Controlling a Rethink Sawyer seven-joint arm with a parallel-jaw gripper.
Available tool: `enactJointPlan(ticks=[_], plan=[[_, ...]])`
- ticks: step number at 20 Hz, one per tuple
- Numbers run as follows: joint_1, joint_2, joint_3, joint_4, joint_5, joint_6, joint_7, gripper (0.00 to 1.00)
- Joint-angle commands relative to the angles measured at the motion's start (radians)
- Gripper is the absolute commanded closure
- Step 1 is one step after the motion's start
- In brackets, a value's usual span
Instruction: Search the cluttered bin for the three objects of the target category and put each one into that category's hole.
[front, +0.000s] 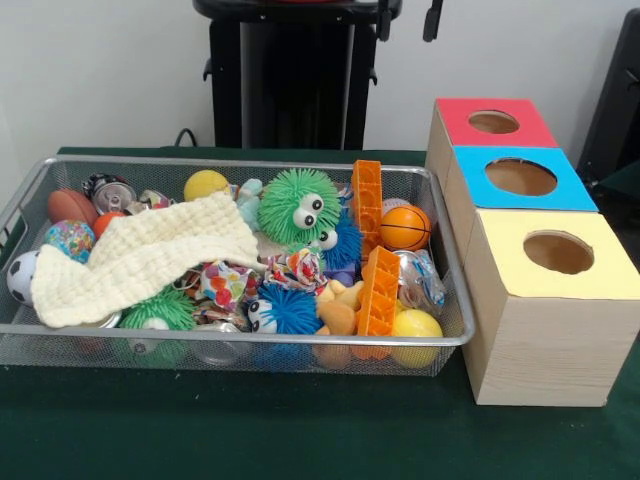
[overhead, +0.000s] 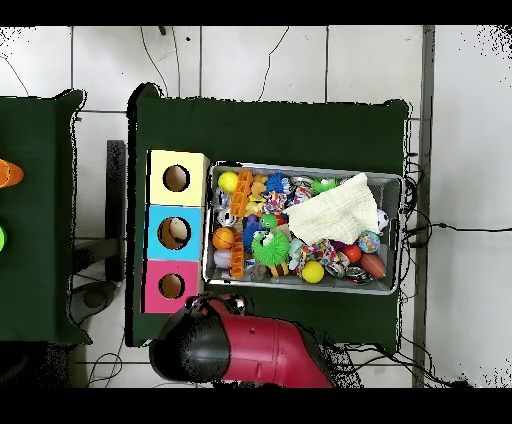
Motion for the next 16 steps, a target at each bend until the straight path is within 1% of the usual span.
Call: enactJointPlan(ticks=[1,7,11,16], plan=[[-0.031,0.056,0.087,-0.078,-0.061,-0.04,0.014,0.0],[-0.042,0.084,0.098,-0.133,-0.082,-0.018,-0.009,0.0],[-0.058,0.112,0.111,-0.172,-0.106,-0.027,-0.028,0.0],[-0.095,0.179,0.15,-0.217,-0.143,-0.086,-0.056,0.0]])
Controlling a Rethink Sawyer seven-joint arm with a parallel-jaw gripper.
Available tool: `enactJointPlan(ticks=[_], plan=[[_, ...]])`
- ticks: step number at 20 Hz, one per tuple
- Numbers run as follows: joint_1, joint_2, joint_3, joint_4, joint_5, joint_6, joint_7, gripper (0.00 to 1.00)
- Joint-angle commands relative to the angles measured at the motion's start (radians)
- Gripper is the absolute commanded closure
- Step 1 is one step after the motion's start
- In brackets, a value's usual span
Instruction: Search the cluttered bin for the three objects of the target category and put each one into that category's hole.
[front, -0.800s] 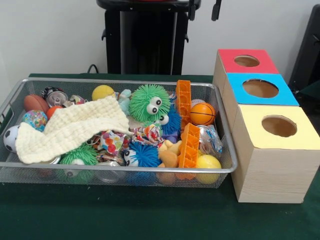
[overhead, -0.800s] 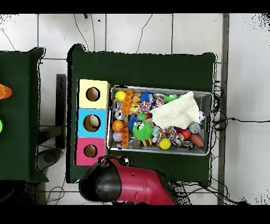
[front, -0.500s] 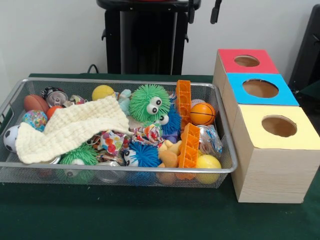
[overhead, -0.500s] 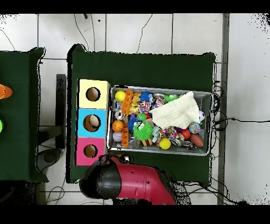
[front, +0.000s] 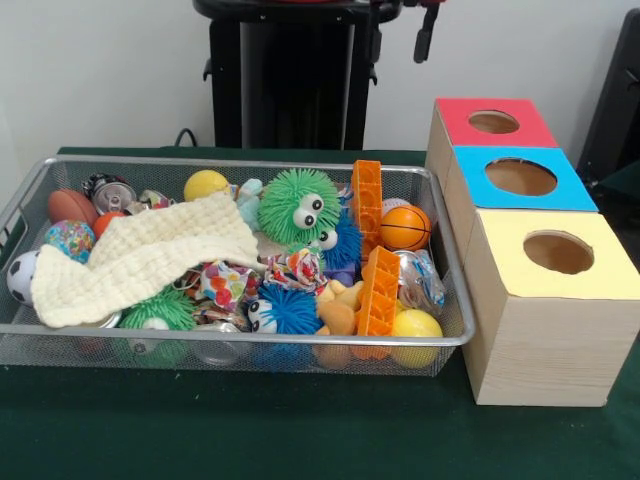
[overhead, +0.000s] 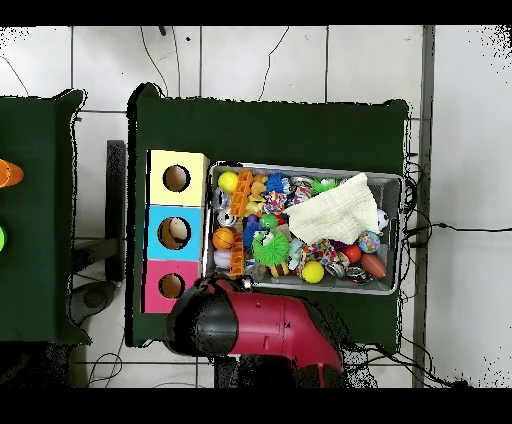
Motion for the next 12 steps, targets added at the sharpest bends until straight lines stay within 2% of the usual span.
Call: enactJointPlan(ticks=[1,8,12], plan=[[-0.067,0.116,0.132,-0.127,-0.09,-0.092,-0.059,0.0],[-0.116,0.247,0.2,-0.246,-0.189,-0.12,-0.12,0.0],[-0.117,0.266,0.22,-0.282,-0.227,-0.112,-0.107,0.0]])
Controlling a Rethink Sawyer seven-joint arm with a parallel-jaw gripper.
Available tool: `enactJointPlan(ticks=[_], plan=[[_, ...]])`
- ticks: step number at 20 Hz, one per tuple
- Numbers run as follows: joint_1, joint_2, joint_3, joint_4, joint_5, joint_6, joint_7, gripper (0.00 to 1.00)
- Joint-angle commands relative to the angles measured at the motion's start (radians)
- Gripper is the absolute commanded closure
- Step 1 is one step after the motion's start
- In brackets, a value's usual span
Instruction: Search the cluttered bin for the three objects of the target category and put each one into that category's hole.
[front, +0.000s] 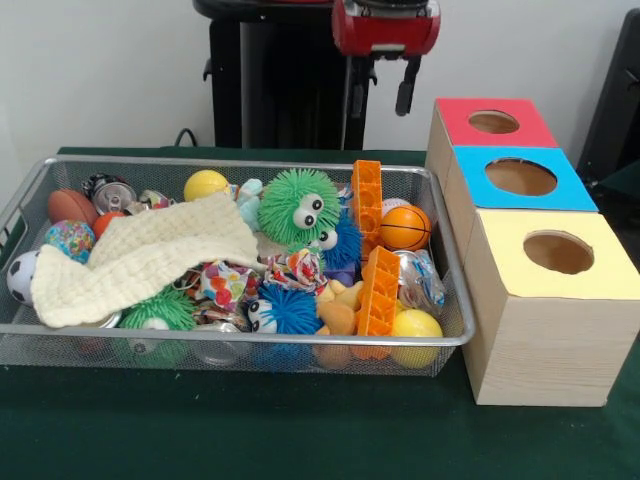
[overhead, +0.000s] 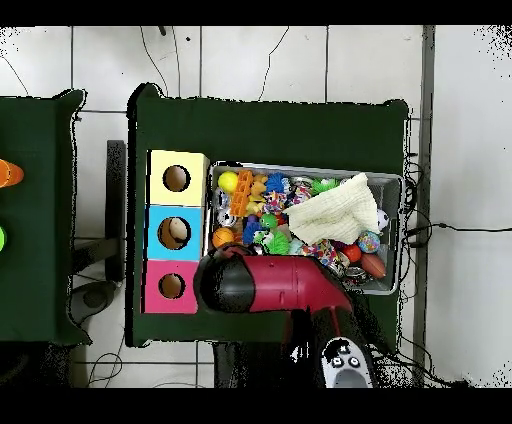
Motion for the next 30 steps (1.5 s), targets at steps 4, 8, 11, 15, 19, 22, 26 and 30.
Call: enactJointPlan(ticks=[4,8,11,15,19,22,26,30], plan=[[-0.038,0.122,0.168,-0.189,-0.121,-0.02,-0.105,0.0],[-0.068,0.148,0.214,-0.237,-0.131,0.003,-0.126,0.0],[-0.096,0.172,0.247,-0.268,-0.139,0.017,-0.148,0.0],[-0.121,0.188,0.28,-0.295,-0.148,0.038,-0.165,0.0],[-0.134,0.233,0.289,-0.334,-0.192,0.019,-0.177,0.0],[-0.142,0.305,0.288,-0.408,-0.241,0.013,-0.2,0.0],[-0.147,0.332,0.302,-0.44,-0.273,0.012,-0.192,0.0],[-0.134,0.343,0.315,-0.455,-0.29,0.018,-0.158,0.0]])
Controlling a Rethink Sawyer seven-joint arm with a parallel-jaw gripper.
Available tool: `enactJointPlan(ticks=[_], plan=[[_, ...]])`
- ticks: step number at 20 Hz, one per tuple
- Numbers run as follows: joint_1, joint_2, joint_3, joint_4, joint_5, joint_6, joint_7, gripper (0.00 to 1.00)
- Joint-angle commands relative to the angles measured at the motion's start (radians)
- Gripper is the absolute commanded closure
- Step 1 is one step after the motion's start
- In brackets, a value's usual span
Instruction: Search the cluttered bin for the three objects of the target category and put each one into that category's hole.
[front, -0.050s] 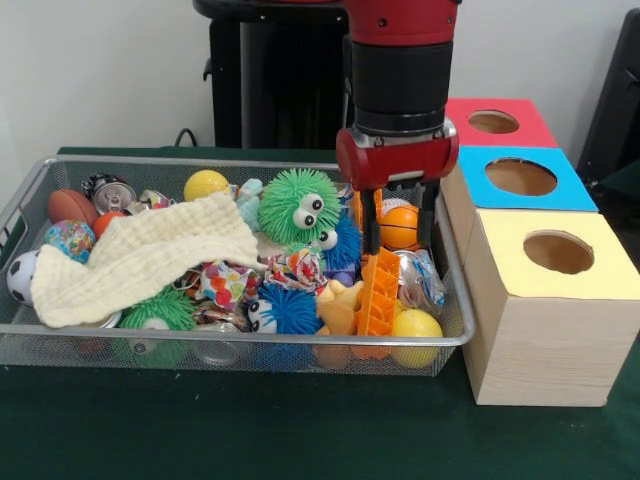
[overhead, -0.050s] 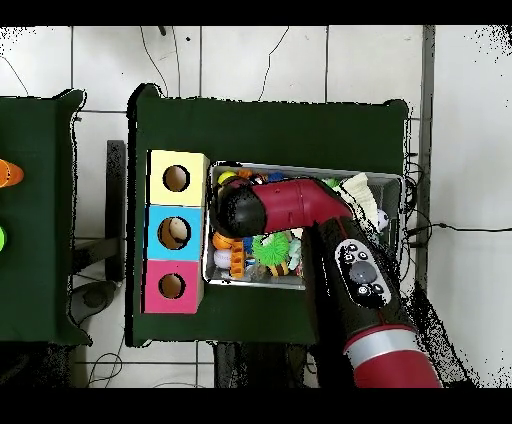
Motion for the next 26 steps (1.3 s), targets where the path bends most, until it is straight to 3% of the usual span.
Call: enactJointPlan(ticks=[1,14,26], plan=[[-0.007,0.095,0.092,-0.113,-0.09,0.018,-0.148,0.0],[-0.071,0.088,0.188,-0.077,-0.09,0.059,-0.185,0.0],[-0.072,0.117,0.171,-0.074,-0.134,0.059,-0.154,0.0]])
